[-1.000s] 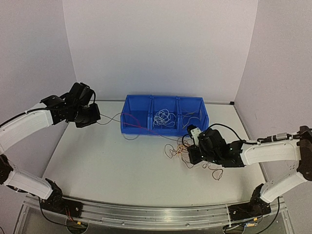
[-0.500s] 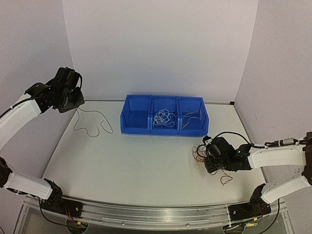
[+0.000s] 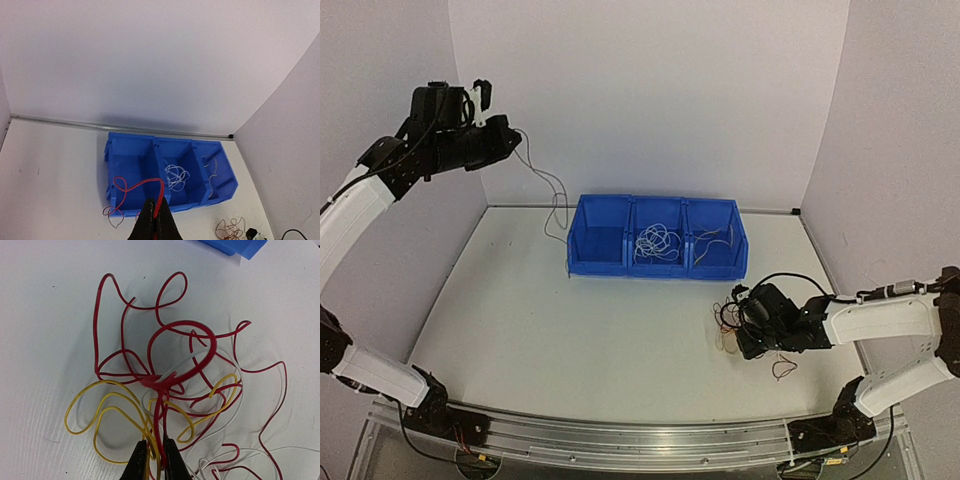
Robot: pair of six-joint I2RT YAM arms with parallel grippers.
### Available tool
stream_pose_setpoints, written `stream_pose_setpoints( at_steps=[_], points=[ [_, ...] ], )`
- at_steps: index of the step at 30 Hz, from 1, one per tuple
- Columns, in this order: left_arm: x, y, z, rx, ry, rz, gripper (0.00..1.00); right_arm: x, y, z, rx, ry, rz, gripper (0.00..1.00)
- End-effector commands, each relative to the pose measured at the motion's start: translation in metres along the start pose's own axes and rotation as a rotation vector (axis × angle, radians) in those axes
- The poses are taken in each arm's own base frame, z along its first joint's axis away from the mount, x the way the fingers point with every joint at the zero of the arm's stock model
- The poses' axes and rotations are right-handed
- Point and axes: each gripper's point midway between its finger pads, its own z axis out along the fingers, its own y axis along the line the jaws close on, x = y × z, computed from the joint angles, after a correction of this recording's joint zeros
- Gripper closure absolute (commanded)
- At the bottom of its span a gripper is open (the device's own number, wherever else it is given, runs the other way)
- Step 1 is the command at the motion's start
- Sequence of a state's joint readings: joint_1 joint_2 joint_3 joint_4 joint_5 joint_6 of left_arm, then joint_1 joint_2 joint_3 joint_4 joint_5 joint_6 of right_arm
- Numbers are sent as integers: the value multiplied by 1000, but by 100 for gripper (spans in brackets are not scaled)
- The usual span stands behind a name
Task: Untangle the cables
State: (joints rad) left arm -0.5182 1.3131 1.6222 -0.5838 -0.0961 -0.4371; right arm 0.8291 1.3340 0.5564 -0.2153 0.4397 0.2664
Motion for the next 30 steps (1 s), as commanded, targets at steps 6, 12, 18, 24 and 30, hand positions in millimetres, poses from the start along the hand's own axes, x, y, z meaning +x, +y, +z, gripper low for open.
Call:
stream_pose_setpoints(
  at_steps=[6,12,18,24,30],
  points=[
    [-65,-68,35,212,-96,112,100,-12,1,-1,9,-13,32,87],
    [-70,-84,69,255,-84,127,100,-12,0,0,15,-14,48,85],
    [-90,-104,72,326,-139,137,100,-10,1,3,13,-5,54,80],
    [-121,-117,47,358,-255,158,100,-10,1,3,14,-4,63,69],
    [-151,-137,7,432,-359,183,100,-19,5,-3,-11,-27,72,56]
  ],
)
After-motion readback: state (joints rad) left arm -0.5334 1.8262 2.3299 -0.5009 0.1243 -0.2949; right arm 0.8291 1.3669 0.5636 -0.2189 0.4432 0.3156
